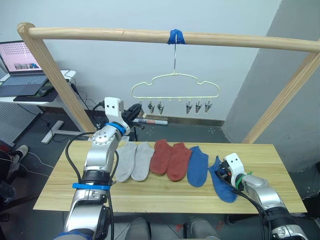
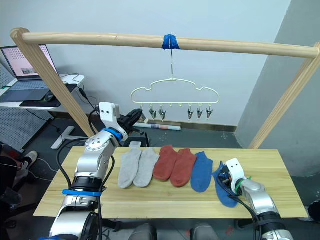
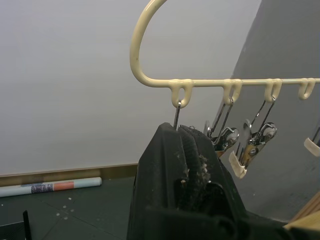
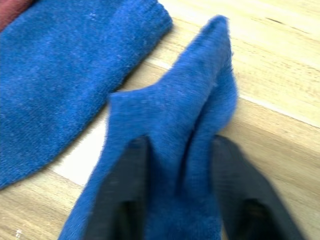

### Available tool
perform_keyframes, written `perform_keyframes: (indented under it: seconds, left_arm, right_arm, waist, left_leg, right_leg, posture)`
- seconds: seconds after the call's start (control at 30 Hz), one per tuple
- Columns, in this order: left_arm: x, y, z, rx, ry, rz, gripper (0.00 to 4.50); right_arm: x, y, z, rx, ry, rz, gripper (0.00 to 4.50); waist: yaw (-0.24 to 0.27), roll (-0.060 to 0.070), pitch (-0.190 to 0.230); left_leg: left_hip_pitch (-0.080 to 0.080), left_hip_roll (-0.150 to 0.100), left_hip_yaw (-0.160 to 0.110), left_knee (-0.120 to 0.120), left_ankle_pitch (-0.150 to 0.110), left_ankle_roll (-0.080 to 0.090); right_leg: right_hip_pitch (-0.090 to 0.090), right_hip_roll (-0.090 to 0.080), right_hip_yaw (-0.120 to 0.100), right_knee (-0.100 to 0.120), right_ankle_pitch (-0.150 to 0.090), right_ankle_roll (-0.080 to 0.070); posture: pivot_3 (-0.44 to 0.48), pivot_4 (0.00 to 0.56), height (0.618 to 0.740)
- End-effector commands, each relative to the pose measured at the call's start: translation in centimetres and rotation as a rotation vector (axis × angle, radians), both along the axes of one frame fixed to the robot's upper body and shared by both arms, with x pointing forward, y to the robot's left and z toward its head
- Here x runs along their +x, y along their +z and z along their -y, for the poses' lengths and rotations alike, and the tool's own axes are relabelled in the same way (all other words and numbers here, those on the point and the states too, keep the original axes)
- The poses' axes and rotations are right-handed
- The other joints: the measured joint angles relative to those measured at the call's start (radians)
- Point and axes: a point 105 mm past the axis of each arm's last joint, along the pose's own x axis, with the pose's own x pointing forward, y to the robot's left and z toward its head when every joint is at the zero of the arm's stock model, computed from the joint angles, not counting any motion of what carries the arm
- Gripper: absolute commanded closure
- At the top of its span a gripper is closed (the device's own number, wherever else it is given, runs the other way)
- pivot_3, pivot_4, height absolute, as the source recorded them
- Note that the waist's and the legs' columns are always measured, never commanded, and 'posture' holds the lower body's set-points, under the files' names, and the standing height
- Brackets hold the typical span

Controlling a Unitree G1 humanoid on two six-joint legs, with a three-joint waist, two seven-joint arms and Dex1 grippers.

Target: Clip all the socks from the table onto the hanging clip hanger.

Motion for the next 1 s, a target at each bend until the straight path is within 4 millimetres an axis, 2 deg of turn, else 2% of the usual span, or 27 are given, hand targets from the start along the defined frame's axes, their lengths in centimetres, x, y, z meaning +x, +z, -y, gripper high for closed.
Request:
perform_keyframes:
  seconds: [0.03, 0.07, 0.13, 0.2, 0.27, 0.33, 0.37, 0.4, 0.43, 0.47, 0.53, 0.73, 1.0]
  left_arm:
    - [-0.2, 1.2, -0.5, -0.003, 0.015, 0.04, 4.5]
    - [-0.2, 1.1, -0.5, -0.013, 0.013, 0.03, 4.5]
    - [-0.3, 0.9, -0.3, -0.041, -0.001, 0.004, 4.5]
    - [-0.3, 0.9, -0.2, -0.051, -0.007, -0.006, 4.5]
    - [-0.3, 1.0, -0.4, -0.126, -0.005, -0.039, 4.5]
    - [-0.3, 0.8, -0.6, -0.249, -0.023, -0.12, 4.5]
    - [-0.4, 0.6, -0.4, -0.336, -0.058, -0.189, 4.5]
    - [-0.6, 0.6, -0.2, -0.394, -0.089, -0.238, 4.5]
    - [-0.9, 0.5, 0.2, -0.469, -0.132, -0.308, 4.5]
    - [-1.2, 0.6, 0.5, -0.517, -0.165, -0.357, 4.5]
    - [-1.7, 1.0, 1.0, -0.572, -0.224, -0.416, 4.5]
    - [-2.4, 2.3, 2.0, -0.614, -0.31, -0.439, 4.5]
    - [-3.4, 2.2, 2.5, -0.578, -0.322, -0.437, 4.5]
  right_arm:
    - [-0.5, -0.1, 0.7, -0.002, -0.011, -0.003, 4.08]
    - [-0.4, 0.5, 0.6, 0.002, -0.004, 0.024, 4.43]
    - [-0.2, 1.9, 0.5, 0.009, 0.018, 0.075, 4.47]
    - [-0.2, 2.3, 0.4, 0.01, 0.025, 0.089, 4.47]
    - [0.0, 3.5, 0.0, 0.013, 0.056, 0.124, 4.47]
    - [0.3, 7.0, -2.2, 0.07, 0.129, 0.199, 4.47]
    - [0.2, 9.3, -4.6, 0.101, 0.233, 0.246, 4.47]
    - [-0.2, 10.8, -6.3, 0.12, 0.308, 0.272, 4.47]
    - [-0.8, 12.1, -8.8, 0.11, 0.435, 0.301, 4.47]
    - [-1.3, 12.9, -10.3, 0.1, 0.519, 0.315, 4.47]
    - [-1.4, 13.5, -13.0, 0.085, 0.614, 0.337, 4.47]
    - [0.5, 13.9, -17.6, 0.087, 0.687, 0.385, 4.47]
    - [3.3, 15.3, -19.8, 0.067, 0.715, 0.43, 4.47]
  waist:
    - [0.001, 0.0, 0.0]
    - [0.002, 0.0, 0.0]
    - [0.005, 0.0, 0.0]
    - [0.005, 0.0, 0.001]
    - [0.002, 0.001, 0.003]
    - [-0.001, 0.002, 0.006]
    - [-0.005, 0.003, 0.007]
    - [-0.008, 0.003, 0.009]
    - [-0.012, 0.003, 0.009]
    - [-0.016, 0.003, 0.01]
    - [-0.021, 0.002, 0.01]
    - [-0.007, -0.002, 0.012]
    - [0.009, -0.002, 0.013]
  left_leg:
    - [0.0, 0.0, 0.0, 0.0, 0.0, 0.0]
    - [0.0, 0.0, 0.0, 0.0, 0.0, 0.0]
    - [0.0, 0.0, 0.0, 0.0, 0.0, 0.0]
    - [-0.001, 0.0, 0.0, -0.001, 0.0, 0.0]
    - [-0.001, 0.0, 0.0, -0.001, 0.0, 0.0]
    - [-0.001, 0.0, 0.0, -0.001, 0.0, 0.0]
    - [-0.001, 0.0, 0.0, -0.001, 0.0, 0.0]
    - [-0.001, 0.001, 0.0, -0.001, 0.0, 0.0]
    - [-0.001, 0.001, 0.0, -0.001, 0.0, 0.0]
    - [-0.001, 0.001, -0.001, -0.001, 0.0, 0.0]
    - [0.0, 0.001, -0.002, -0.001, 0.0, 0.0]
    - [-0.005, 0.001, -0.003, -0.001, 0.0, 0.0]
    - [-0.009, 0.001, -0.003, -0.001, 0.0, 0.0]
  right_leg:
    - [0.0, 0.0, 0.0, 0.0, 0.0, 0.0]
    - [0.0, 0.0, 0.0, 0.0, 0.0, 0.0]
    - [0.0, 0.0, 0.0, 0.0, 0.0, 0.0]
    - [-0.001, 0.0, 0.0, 0.0, 0.0, 0.0]
    - [-0.001, 0.0, 0.0, 0.0, 0.0, 0.0]
    - [-0.001, 0.0, 0.001, 0.0, 0.0, 0.0]
    - [-0.002, 0.0, 0.001, 0.0, 0.0, 0.0]
    - [-0.002, 0.001, 0.001, 0.001, 0.0, 0.0]
    - [-0.002, 0.001, 0.001, 0.001, 0.0, 0.0]
    - [-0.002, 0.001, 0.0, 0.001, 0.0, 0.0]
    - [-0.002, 0.002, 0.0, 0.001, 0.0, 0.0]
    - [-0.004, 0.001, -0.002, -0.003, 0.0, 0.0]
    - [-0.008, 0.0, -0.003, -0.003, 0.0, 0.0]
  posture:
    - [0.043, 0.101, 0.74]
    - [0.043, 0.101, 0.74]
    - [0.044, 0.104, 0.74]
    - [0.044, 0.104, 0.74]
    - [0.044, 0.106, 0.74]
    - [0.031, 0.112, 0.74]
    - [0.031, 0.112, 0.74]
    - [0.024, 0.112, 0.74]
    - [0.024, 0.112, 0.74]
    - [0.02, 0.111, 0.74]
    - [0.018, 0.108, 0.74]
    - [0.018, 0.104, 0.74]
    - [0.048, 0.101, 0.74]
